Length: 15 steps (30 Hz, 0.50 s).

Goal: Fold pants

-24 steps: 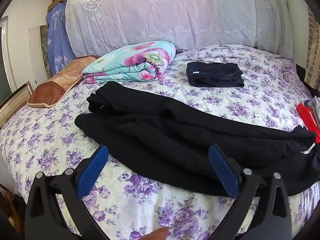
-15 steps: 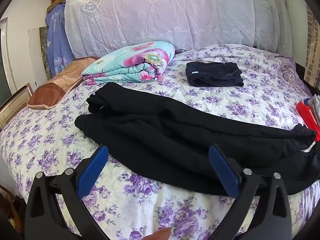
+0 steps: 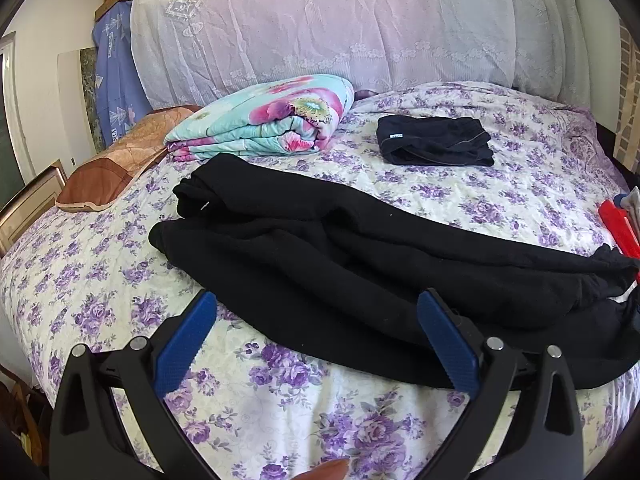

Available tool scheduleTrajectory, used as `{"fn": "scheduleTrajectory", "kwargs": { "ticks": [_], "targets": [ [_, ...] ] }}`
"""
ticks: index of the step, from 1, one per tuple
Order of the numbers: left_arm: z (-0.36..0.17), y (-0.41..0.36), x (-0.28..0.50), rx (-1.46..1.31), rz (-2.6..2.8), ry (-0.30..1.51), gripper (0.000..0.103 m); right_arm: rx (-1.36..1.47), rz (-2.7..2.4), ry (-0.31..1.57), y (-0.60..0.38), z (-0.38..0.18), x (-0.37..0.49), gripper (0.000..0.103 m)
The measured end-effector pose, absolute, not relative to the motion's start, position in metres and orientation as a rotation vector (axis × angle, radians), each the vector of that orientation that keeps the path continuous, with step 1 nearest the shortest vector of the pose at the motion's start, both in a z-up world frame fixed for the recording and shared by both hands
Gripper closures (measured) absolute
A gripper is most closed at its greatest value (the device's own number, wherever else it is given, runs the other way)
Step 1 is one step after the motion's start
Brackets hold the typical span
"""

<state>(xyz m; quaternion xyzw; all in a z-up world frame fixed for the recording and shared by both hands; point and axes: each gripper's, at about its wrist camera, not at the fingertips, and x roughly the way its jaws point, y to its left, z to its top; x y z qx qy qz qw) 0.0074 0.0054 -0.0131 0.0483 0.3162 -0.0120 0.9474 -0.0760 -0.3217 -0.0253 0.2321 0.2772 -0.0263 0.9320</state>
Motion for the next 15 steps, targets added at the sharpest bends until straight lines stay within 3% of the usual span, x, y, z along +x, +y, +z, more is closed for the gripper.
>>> {"fn": "scheduleTrajectory", "kwargs": {
  "ticks": [15],
  "targets": [
    [-0.028,0.008,0.017,0.102,-0.015,0.663,0.005,0.457,-0.073,0.564,-0.323,-0.028,-0.073,0.004]
  ]
}}
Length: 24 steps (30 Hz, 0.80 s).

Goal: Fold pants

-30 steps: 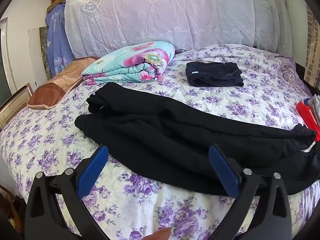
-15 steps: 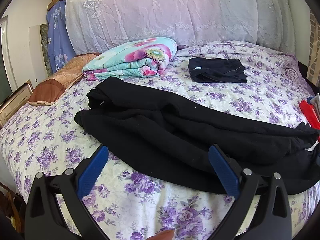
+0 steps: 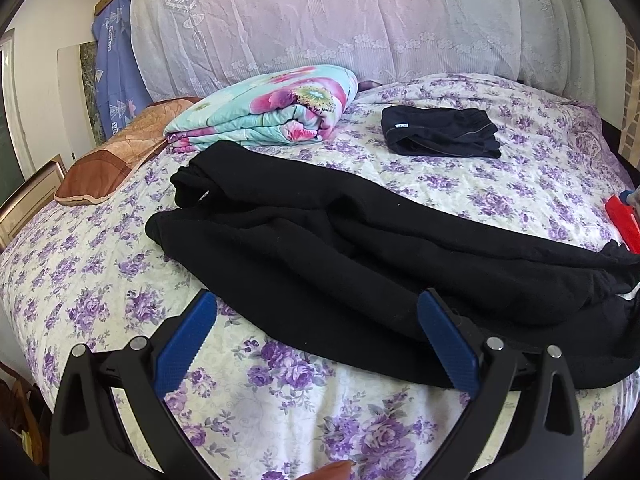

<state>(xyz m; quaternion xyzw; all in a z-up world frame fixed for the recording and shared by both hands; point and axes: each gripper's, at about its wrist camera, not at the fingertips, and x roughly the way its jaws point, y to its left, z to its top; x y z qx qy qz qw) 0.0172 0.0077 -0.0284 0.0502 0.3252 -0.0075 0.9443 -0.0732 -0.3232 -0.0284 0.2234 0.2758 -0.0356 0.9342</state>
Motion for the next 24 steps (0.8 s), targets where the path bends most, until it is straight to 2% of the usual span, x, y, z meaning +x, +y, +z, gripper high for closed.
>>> {"fn": "scheduleTrajectory", "kwargs": {
  "ticks": [24],
  "targets": [
    [-0.044,0.009,0.029,0.103,-0.008,0.704,0.005,0.449,-0.078,0.576,-0.321,-0.037,-0.069,0.004]
  ]
}}
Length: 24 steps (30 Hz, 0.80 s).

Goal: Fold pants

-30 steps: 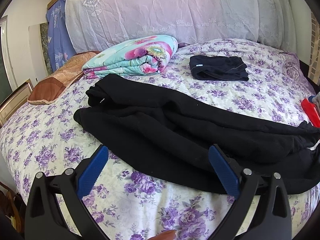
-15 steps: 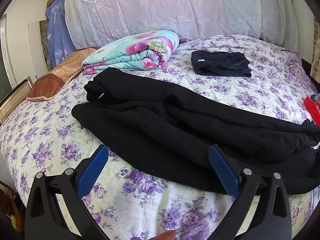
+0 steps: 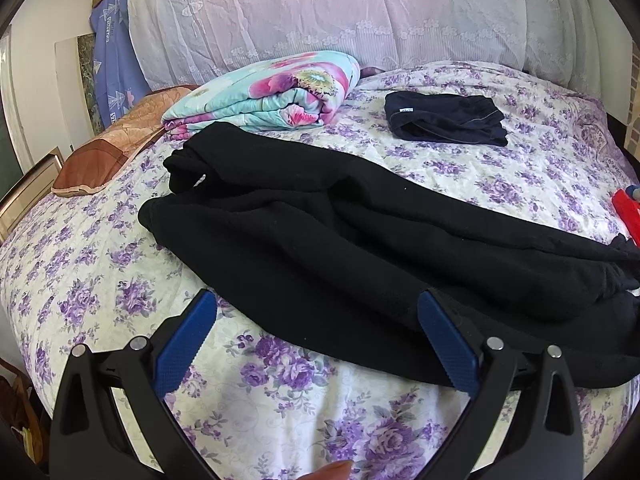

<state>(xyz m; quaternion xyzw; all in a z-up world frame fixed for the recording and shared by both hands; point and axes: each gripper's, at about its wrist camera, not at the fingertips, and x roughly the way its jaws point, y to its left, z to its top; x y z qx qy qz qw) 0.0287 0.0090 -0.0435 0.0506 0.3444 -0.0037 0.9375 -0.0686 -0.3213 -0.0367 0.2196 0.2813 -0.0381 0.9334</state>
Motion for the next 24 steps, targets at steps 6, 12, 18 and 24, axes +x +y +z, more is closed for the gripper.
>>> {"fn": "scheduleTrajectory", "kwargs": {
  "ticks": [6,12,18,24],
  "targets": [
    [-0.045,0.010,0.030,0.104,-0.007,0.706,0.005,0.446,-0.079,0.573,-0.322,-0.036,-0.068,0.004],
    [-0.050,0.011,0.035,0.106,-0.005,0.719,0.005,0.442,-0.082,0.574,-0.323,-0.037,-0.067,0.004],
    [-0.053,0.010,0.036,0.109,-0.005,0.725,0.005,0.437,-0.087,0.579,-0.324,-0.038,-0.066,0.004],
    [-0.058,0.011,0.041,0.109,-0.002,0.734,0.005,0.432,-0.088,0.582,-0.324,-0.039,-0.066,0.004]
  ]
}}
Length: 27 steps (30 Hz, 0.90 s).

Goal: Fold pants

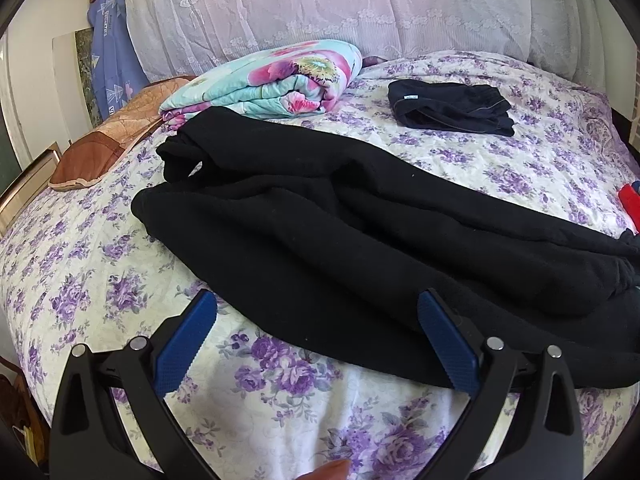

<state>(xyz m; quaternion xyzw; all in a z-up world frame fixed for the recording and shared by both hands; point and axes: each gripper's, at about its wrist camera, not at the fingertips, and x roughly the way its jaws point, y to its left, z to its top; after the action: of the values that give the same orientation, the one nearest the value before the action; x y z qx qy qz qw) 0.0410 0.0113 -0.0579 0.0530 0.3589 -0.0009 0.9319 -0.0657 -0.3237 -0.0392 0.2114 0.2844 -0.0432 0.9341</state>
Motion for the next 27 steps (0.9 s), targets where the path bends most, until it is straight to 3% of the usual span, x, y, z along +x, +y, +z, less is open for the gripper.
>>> {"fn": "scheduleTrajectory", "kwargs": {
  "ticks": [11,18,27],
  "targets": [
    [-0.065,0.020,0.073,0.131,0.034,0.718,0.005,0.417,-0.148,0.542,-0.339,-0.032,-0.066,0.004],
    [-0.083,0.033,0.081,0.032,0.024,0.788,0.004,0.417,-0.142,0.555,-0.340,-0.037,-0.061,0.004],
    [-0.098,0.021,0.086,0.109,0.061,0.845,0.004,0.445,-0.142,0.558,-0.344,-0.044,-0.062,0.004]
  ]
}}
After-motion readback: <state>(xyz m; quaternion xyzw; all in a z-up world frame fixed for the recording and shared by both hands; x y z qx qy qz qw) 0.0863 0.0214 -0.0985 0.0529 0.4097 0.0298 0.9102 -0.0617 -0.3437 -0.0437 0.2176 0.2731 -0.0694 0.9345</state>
